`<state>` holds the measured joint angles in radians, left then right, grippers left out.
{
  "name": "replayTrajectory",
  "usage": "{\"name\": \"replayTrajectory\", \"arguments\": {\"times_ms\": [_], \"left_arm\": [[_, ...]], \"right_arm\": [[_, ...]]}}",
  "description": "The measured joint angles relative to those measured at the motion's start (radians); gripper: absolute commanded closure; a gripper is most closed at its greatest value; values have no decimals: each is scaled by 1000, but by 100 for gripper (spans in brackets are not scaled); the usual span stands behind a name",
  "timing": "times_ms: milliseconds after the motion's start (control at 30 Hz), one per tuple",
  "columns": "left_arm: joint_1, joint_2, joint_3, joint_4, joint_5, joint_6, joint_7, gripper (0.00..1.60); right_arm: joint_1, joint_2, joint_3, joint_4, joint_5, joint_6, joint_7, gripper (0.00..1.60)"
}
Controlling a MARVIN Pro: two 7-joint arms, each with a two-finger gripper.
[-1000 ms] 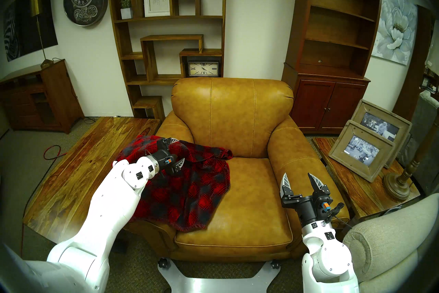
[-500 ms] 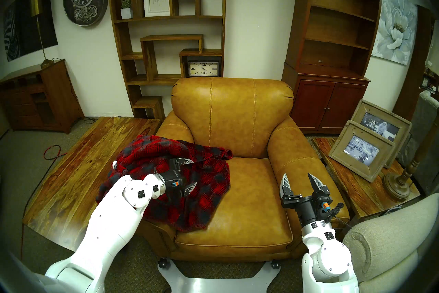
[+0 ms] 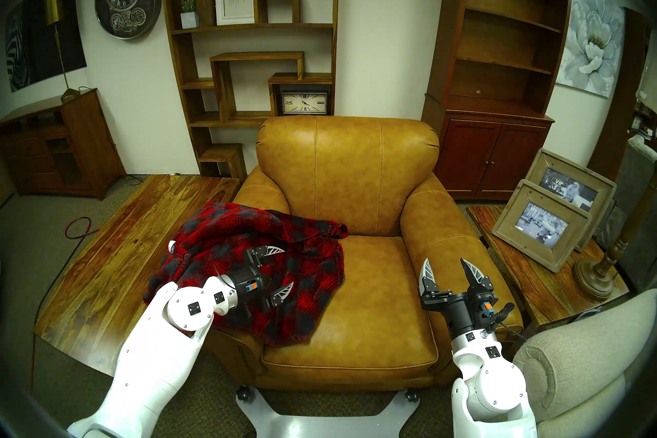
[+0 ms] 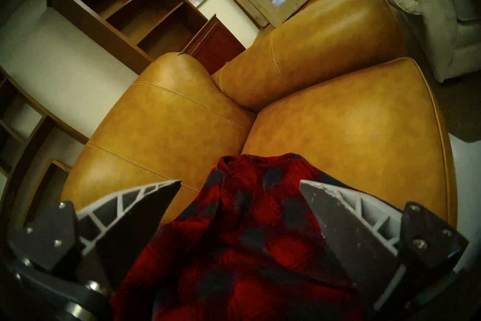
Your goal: Move the blanket from sofa and drape it over the sofa arm
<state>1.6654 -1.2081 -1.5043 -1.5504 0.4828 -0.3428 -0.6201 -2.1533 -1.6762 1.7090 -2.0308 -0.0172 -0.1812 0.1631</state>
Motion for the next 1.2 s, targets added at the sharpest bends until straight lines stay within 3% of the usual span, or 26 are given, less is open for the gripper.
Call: {"name": "replayTrajectory", "arguments": {"times_ms": [367,633,833,1200], "left_arm": [[149,-30,-33,-146,-91,101,-39,0],[247,-85,-100,-245,-188,196,-1,0],[323,-132,-132,-327,-238,316,20,0],[414,-197,-150,-456,-243,515,63,0]], "right_arm": [[0,0,0,-1,0,0,0,0],[0,0,0,-3,0,0,0,0],[-1,0,0,-8,0,0,0,0],[-3,0,0,-18,0,0,0,0]]}}
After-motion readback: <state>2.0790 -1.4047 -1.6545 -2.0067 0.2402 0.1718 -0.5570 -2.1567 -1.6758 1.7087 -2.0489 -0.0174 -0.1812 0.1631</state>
